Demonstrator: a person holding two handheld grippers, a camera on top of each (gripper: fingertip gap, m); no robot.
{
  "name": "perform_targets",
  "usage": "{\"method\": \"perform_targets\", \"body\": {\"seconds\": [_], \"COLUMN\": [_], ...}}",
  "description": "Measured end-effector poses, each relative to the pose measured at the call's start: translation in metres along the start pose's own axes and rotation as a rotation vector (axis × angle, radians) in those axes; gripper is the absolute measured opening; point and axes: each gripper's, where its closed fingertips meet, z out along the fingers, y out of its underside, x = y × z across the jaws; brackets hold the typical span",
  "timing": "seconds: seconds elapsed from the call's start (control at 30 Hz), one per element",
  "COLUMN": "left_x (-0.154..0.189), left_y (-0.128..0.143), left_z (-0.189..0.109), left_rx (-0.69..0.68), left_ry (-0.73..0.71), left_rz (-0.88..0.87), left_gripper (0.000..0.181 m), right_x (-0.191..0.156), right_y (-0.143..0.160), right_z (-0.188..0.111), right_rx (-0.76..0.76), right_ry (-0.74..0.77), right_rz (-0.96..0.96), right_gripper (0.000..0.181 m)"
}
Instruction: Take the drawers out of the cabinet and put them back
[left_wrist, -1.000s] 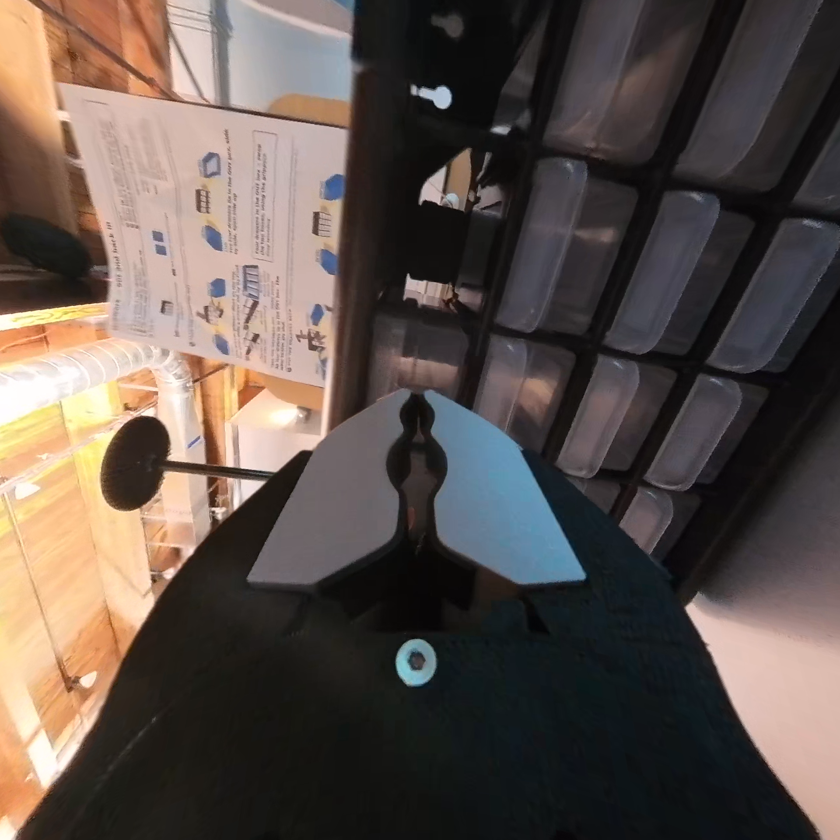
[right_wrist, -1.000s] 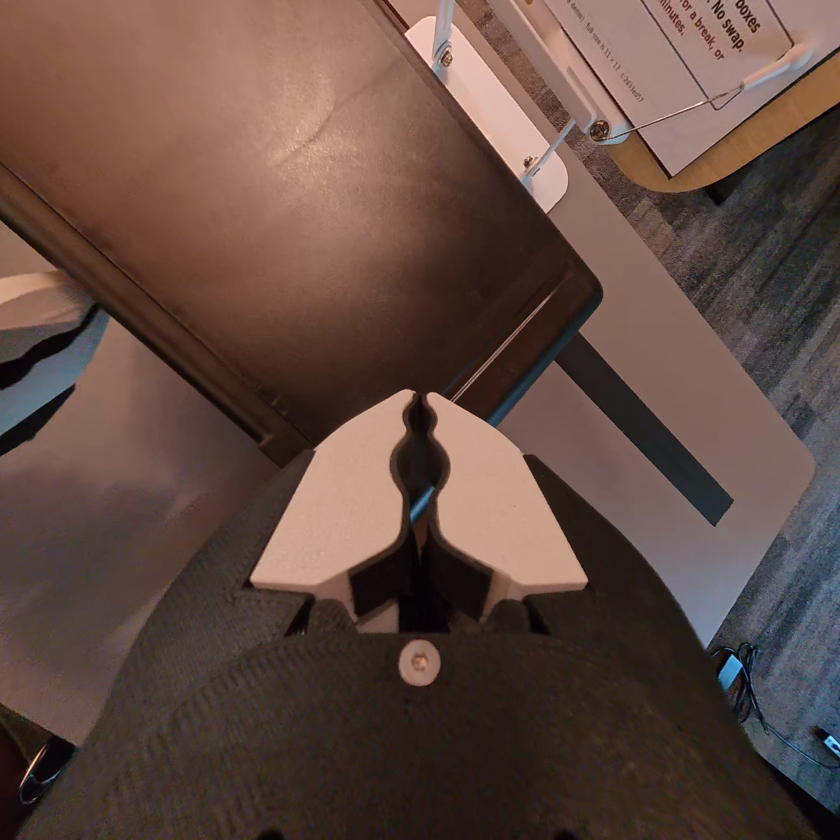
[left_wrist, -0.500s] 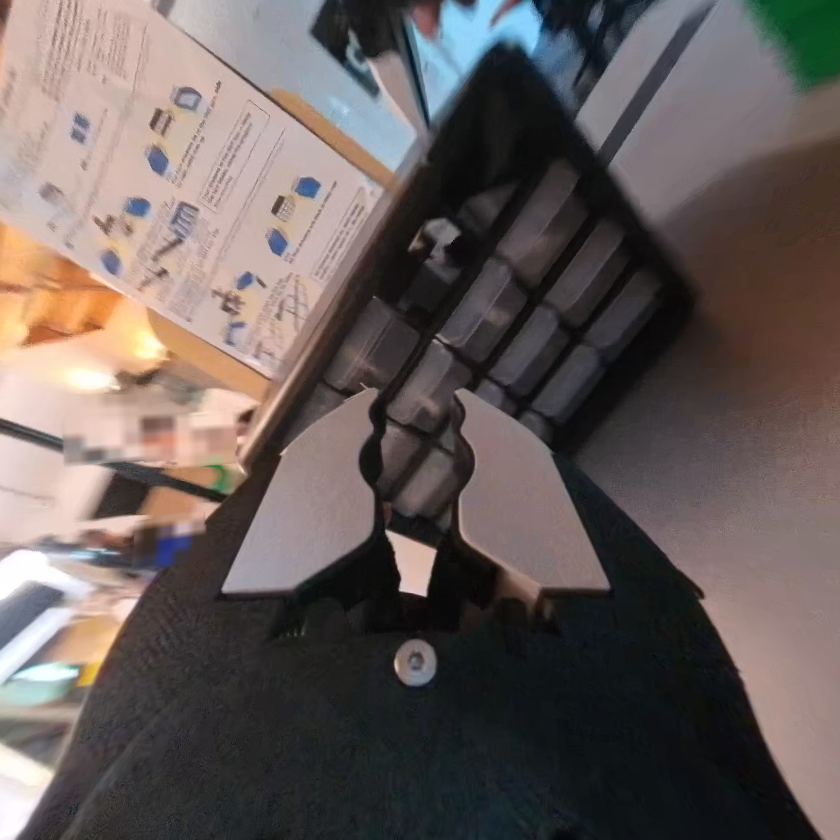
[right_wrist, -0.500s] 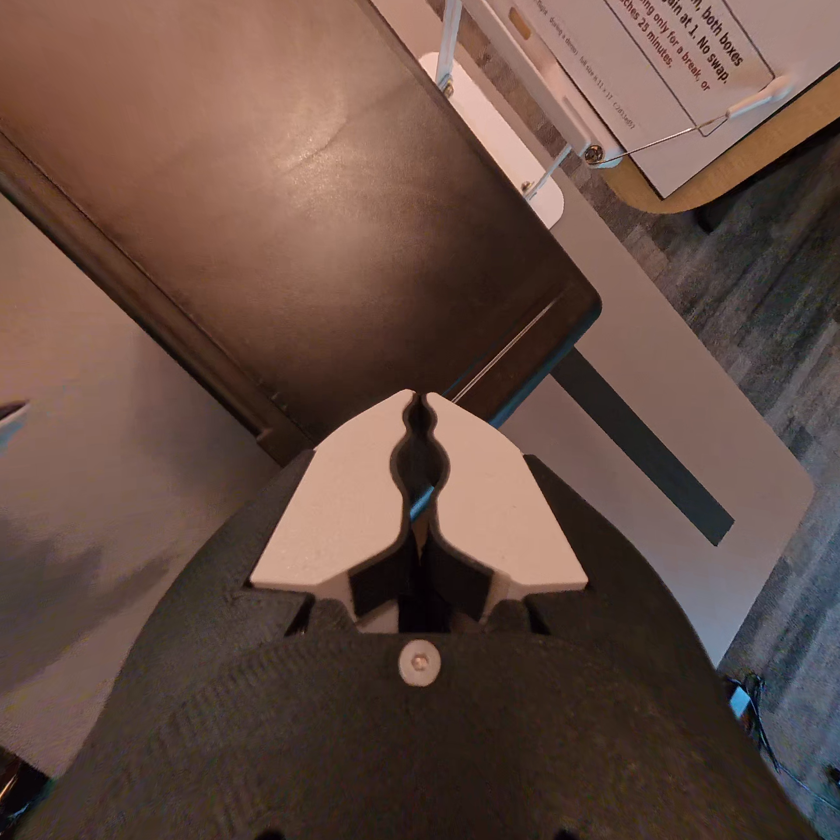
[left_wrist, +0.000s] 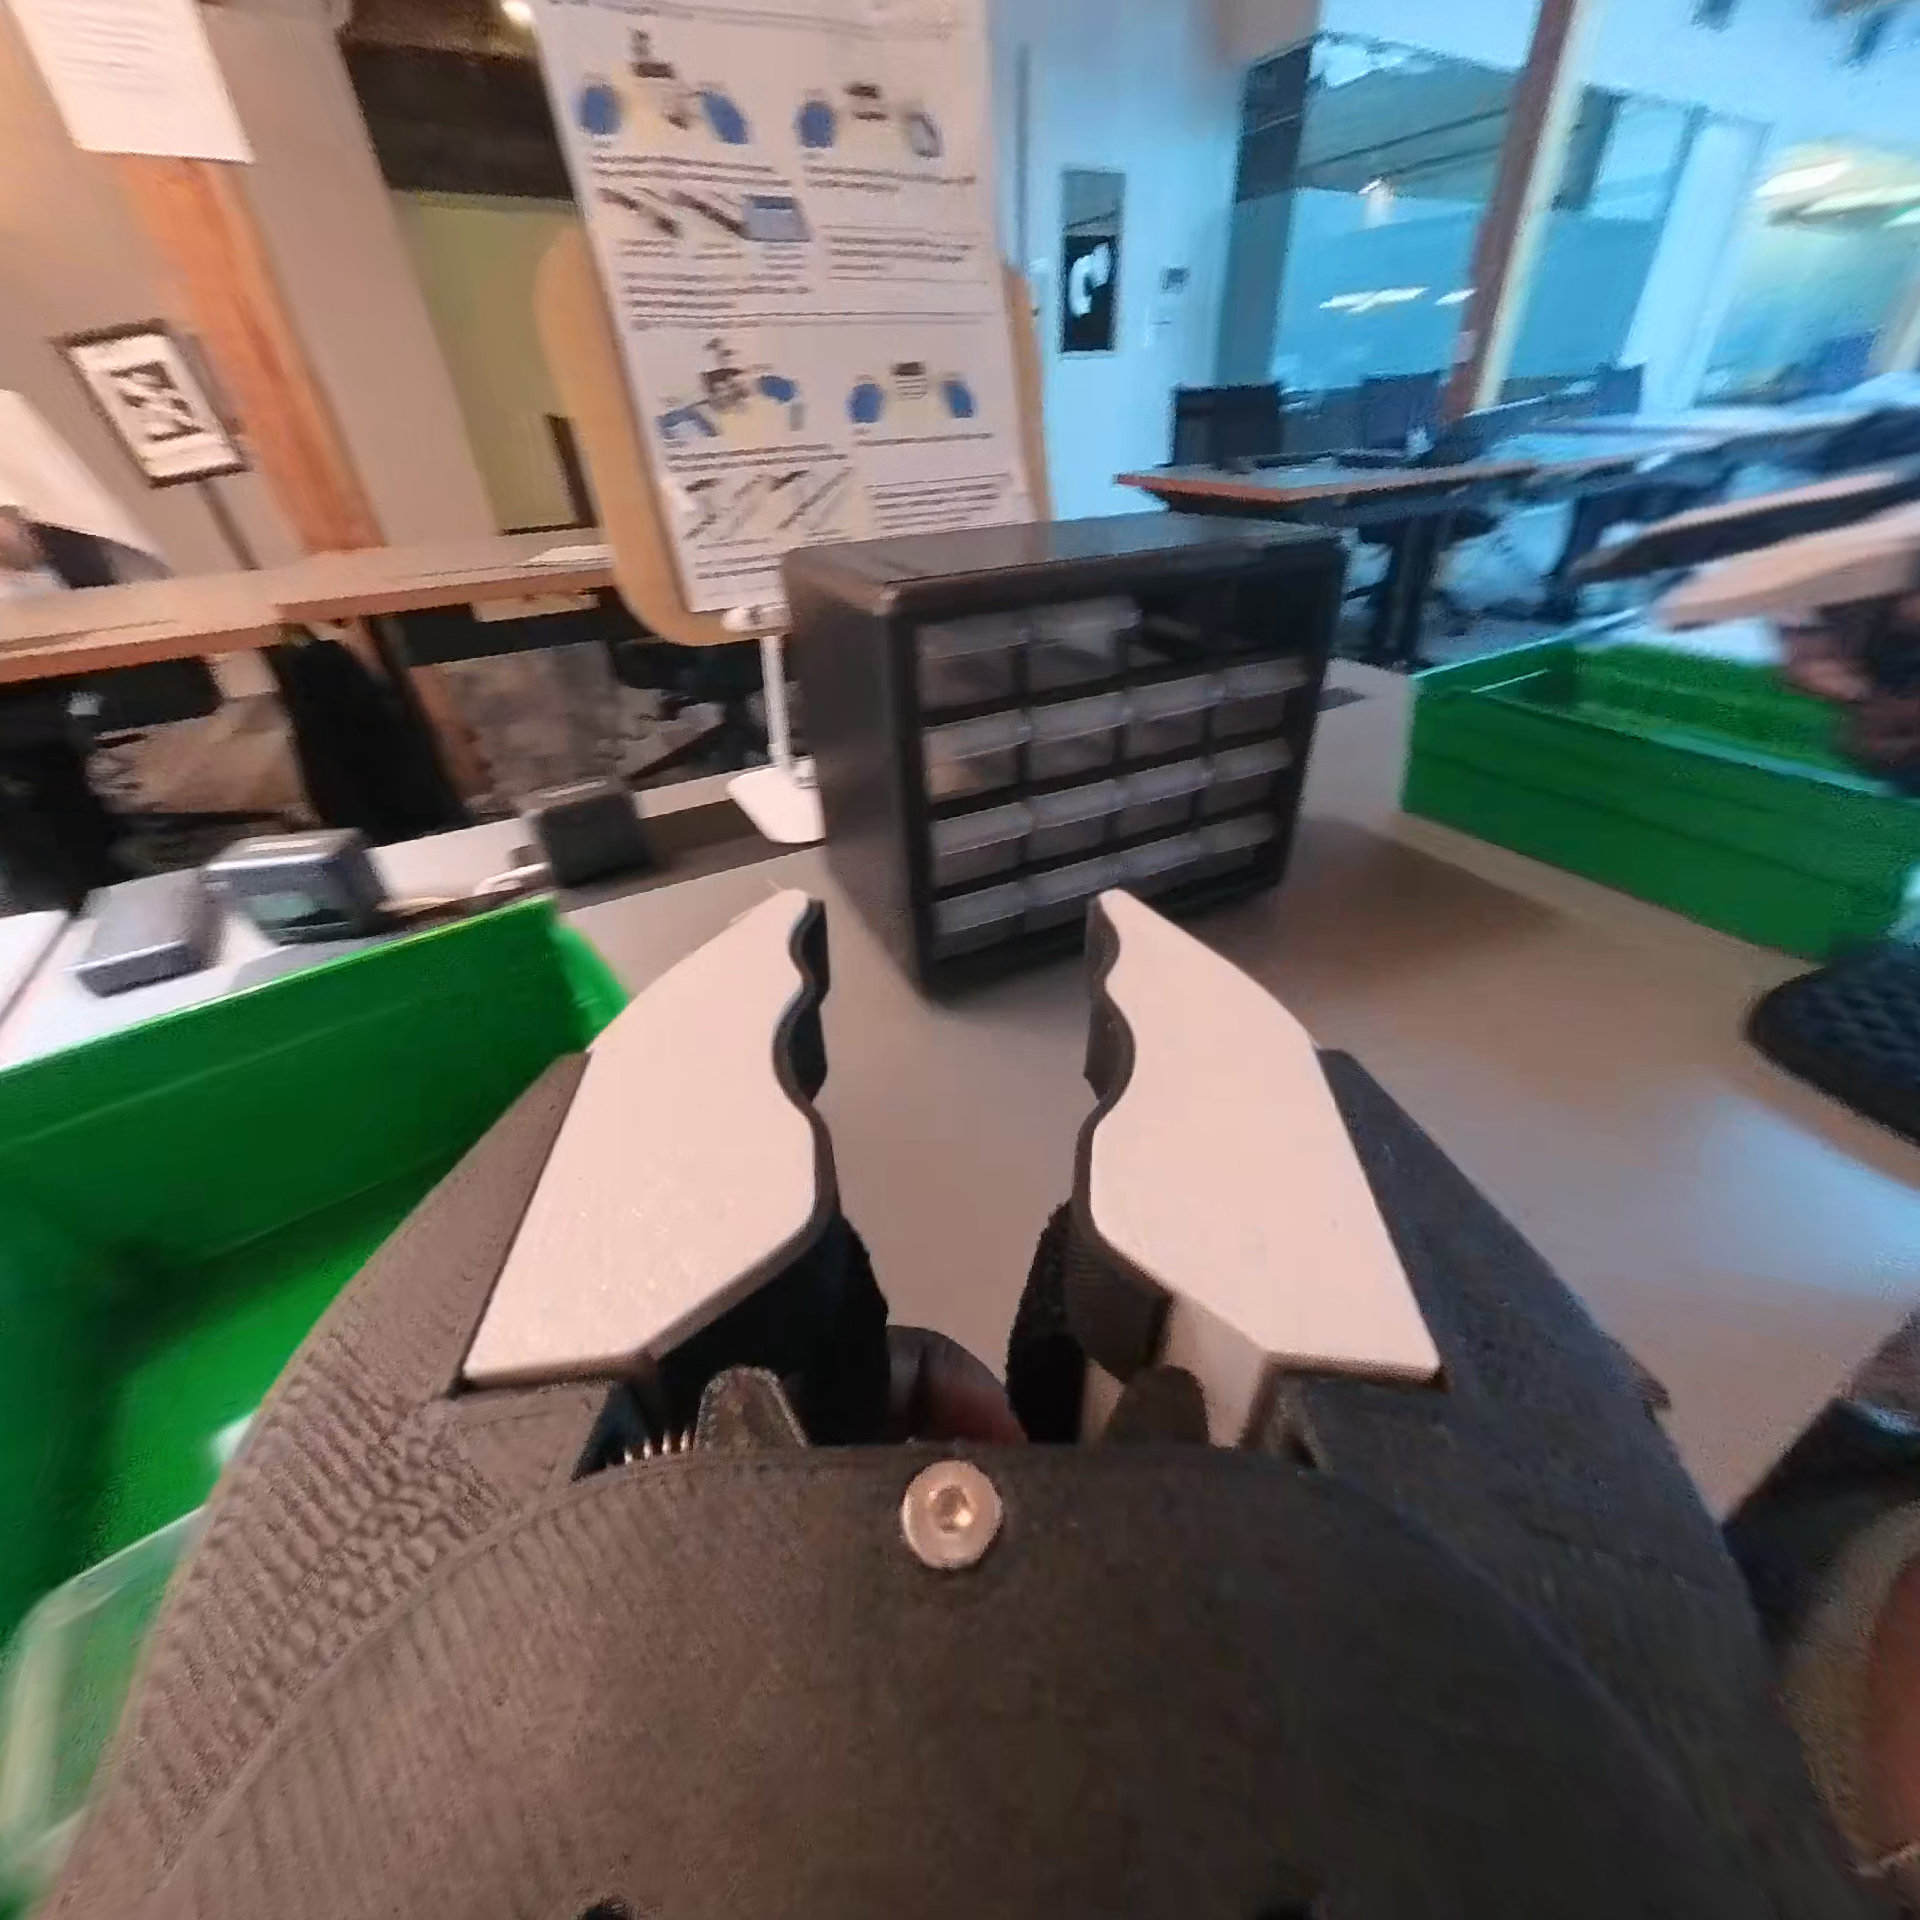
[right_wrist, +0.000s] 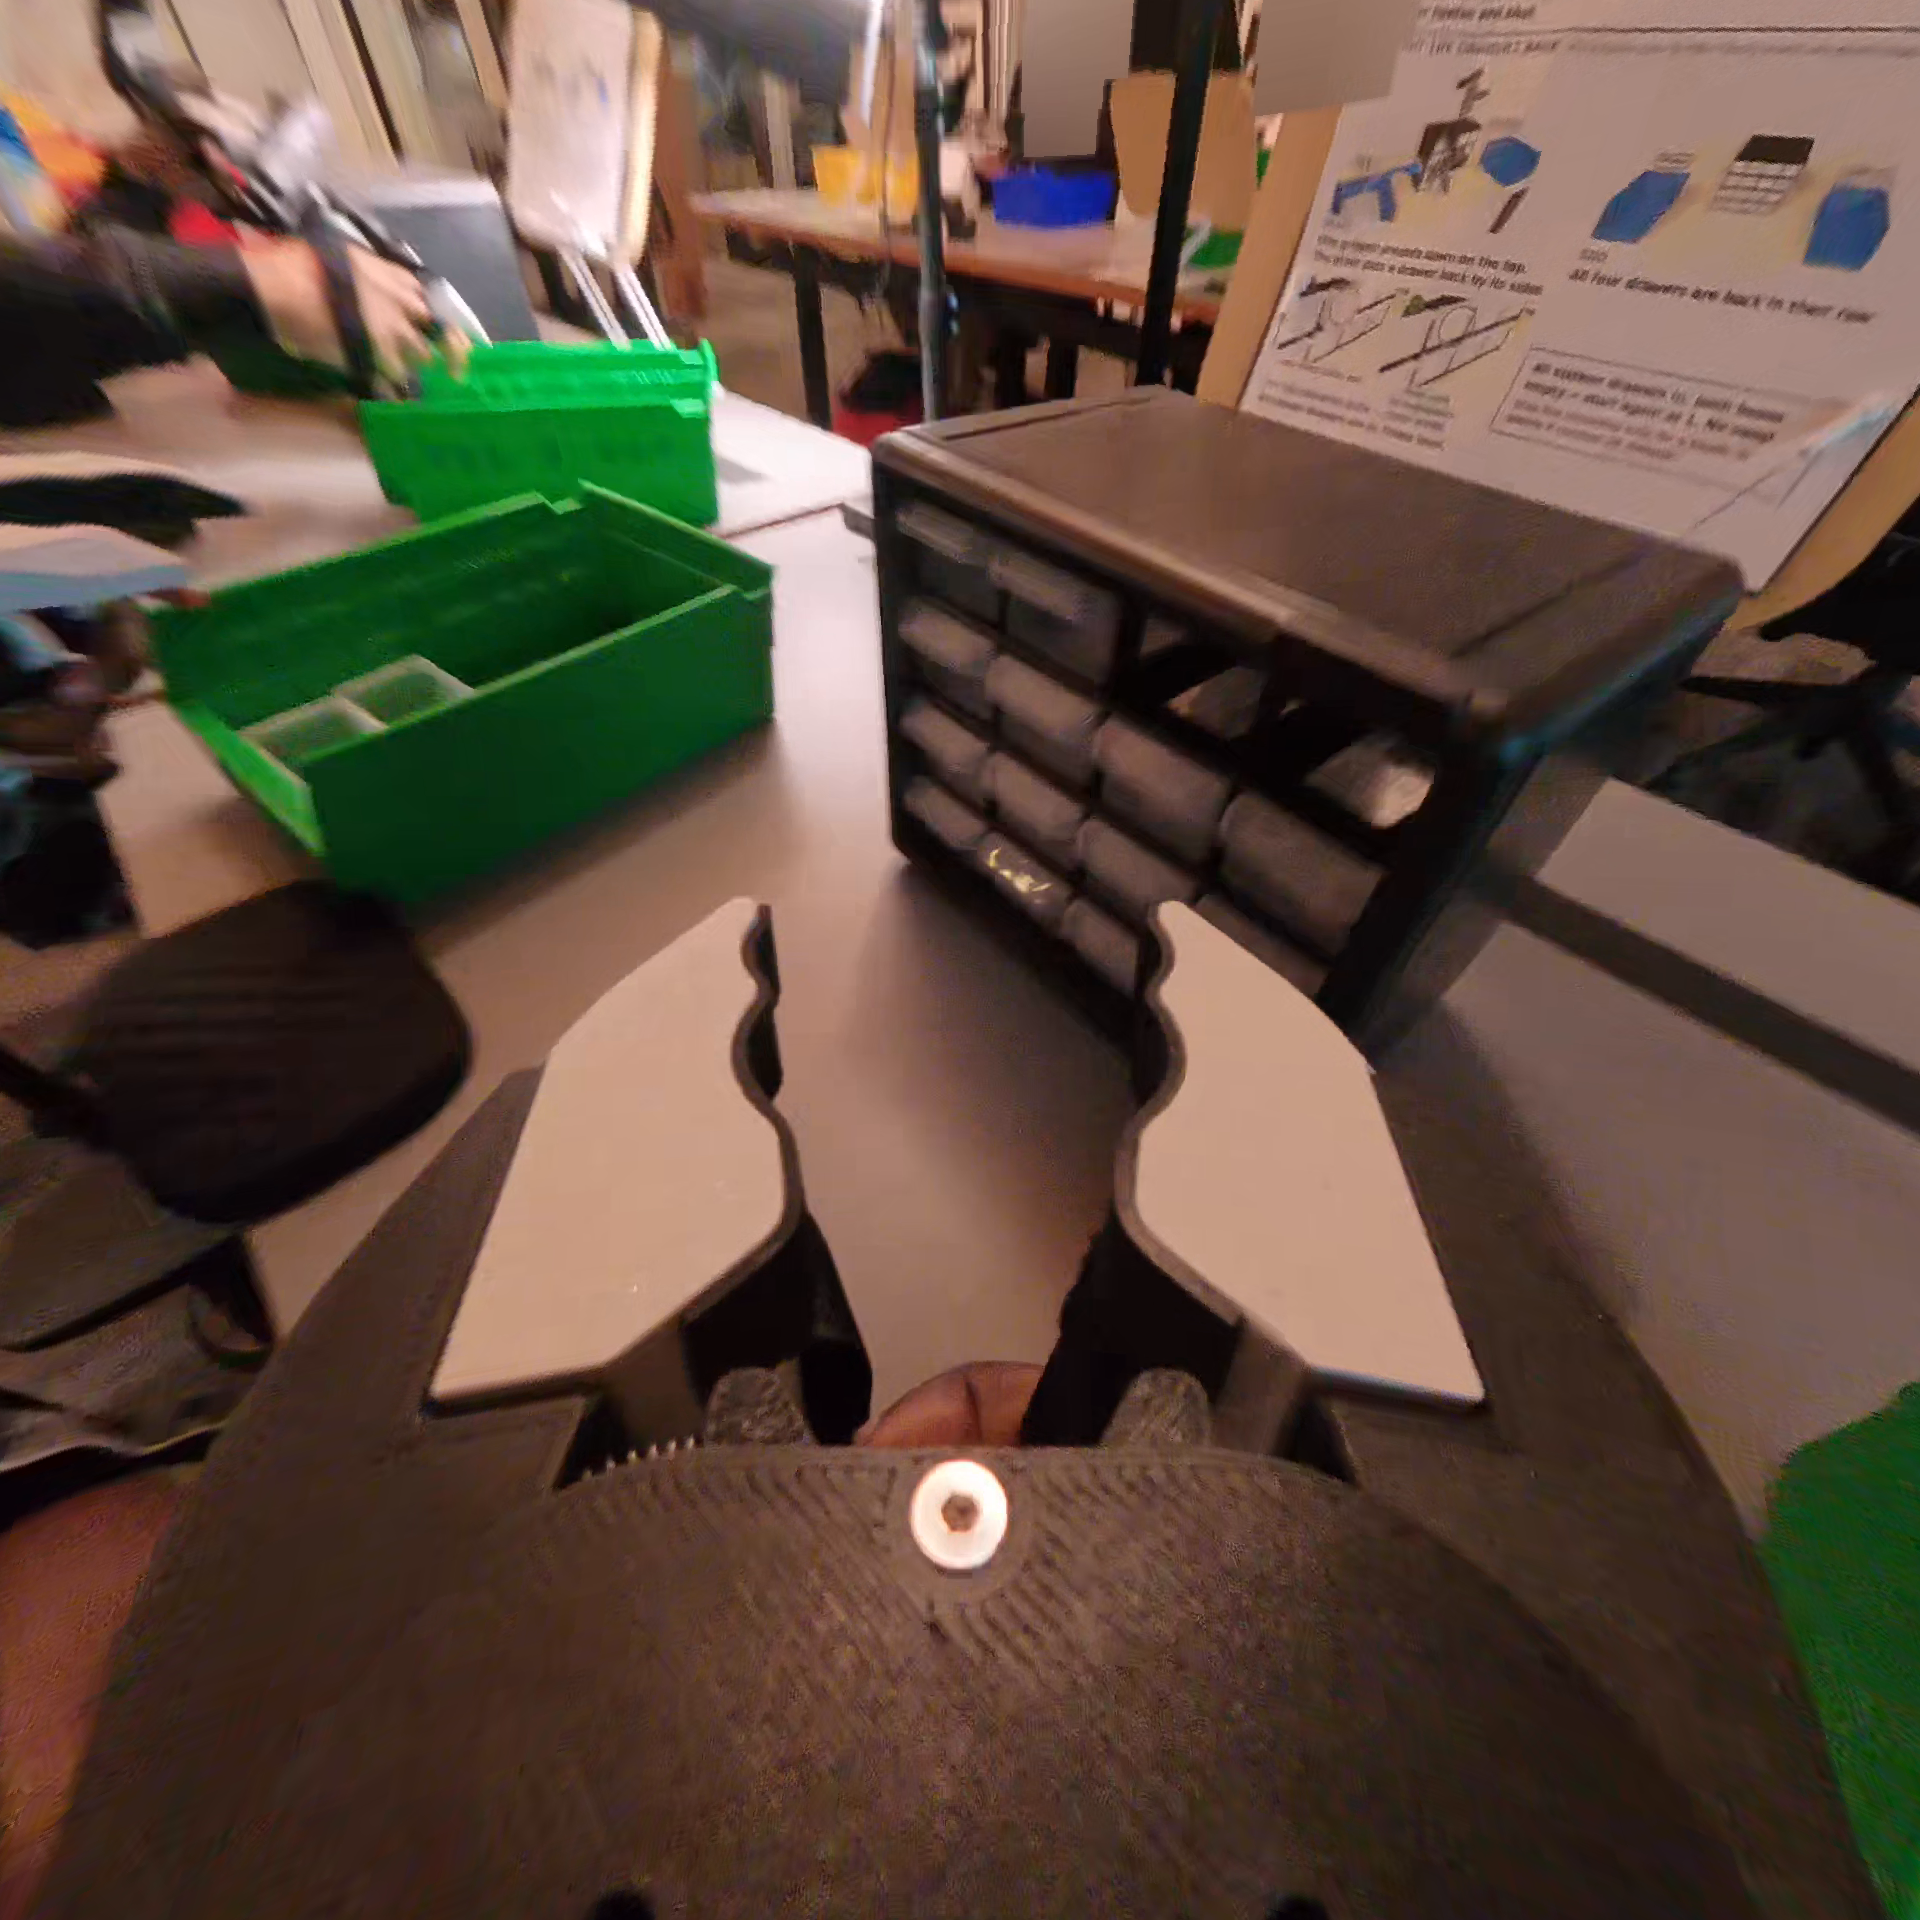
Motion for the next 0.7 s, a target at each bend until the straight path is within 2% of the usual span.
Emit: {"method": "perform_targets", "body": {"seconds": [0.1, 0.17, 0.23, 0.3, 0.43, 0.6, 0.7], "left_x": [-0.038, -0.058, -0.075, -0.085, -0.097, -0.143, -0.166], "left_y": [0.005, 0.010, 0.027, 0.049, 0.088, 0.121, 0.144], "left_z": [-0.020, -0.032, -0.042, -0.049, -0.048, -0.027, -0.012], "left_rx": [-0.043, -0.102, -0.236, -0.391, -0.627, -0.924, -1.060], "left_ry": [-0.176, -0.275, -0.346, -0.349, -0.178, 0.009, 0.118], "left_rz": [0.070, 0.130, 0.201, 0.249, 0.342, 0.503, 0.497], "left_gripper": [0.047, 0.047, 0.047, 0.047, 0.044, 0.045, 0.046], "right_x": [-0.022, -0.024, -0.025, -0.018, -0.015, -0.022, -0.027], "right_y": [0.025, 0.044, 0.065, 0.070, 0.061, 0.061, 0.056], "right_z": [-0.043, -0.060, -0.068, -0.072, -0.081, -0.078, -0.078], "right_rx": [0.156, 0.216, 0.183, 0.142, 0.183, 0.173, 0.187], "right_ry": [0.000, 0.018, 0.008, 0.008, 0.034, 0.005, -0.013], "right_rz": [0.118, 0.201, 0.220, 0.210, 0.188, 0.163, 0.156], "right_gripper": [0.059, 0.053, 0.053, 0.056, 0.053, 0.052, 0.051]}}
